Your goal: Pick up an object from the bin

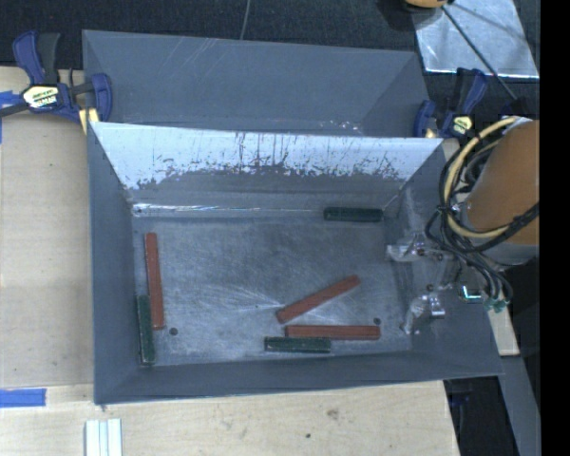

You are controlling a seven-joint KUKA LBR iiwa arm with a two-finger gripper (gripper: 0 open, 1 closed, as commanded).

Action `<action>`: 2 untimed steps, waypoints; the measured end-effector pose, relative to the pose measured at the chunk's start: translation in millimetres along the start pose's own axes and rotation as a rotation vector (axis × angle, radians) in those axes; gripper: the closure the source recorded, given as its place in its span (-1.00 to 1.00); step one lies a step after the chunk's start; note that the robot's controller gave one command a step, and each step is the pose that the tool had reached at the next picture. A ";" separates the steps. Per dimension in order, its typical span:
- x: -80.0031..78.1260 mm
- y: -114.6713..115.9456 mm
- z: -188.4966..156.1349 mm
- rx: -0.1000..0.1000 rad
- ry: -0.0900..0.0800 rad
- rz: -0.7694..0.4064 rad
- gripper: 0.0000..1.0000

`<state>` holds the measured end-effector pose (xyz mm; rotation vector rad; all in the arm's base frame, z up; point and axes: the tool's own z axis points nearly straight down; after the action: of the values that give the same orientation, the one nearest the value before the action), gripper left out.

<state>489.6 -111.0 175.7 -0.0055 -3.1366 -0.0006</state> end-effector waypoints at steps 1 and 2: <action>-2.0 0.4 -3.8 0.001 -0.008 -0.003 -1.00; -19.6 16.1 49.1 0.003 -0.014 -0.059 -1.00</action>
Offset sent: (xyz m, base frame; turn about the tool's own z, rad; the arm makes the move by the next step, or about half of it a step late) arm 0.0323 0.0337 -0.1057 -0.1214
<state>509.1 -94.9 126.6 0.0881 -3.1493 0.0039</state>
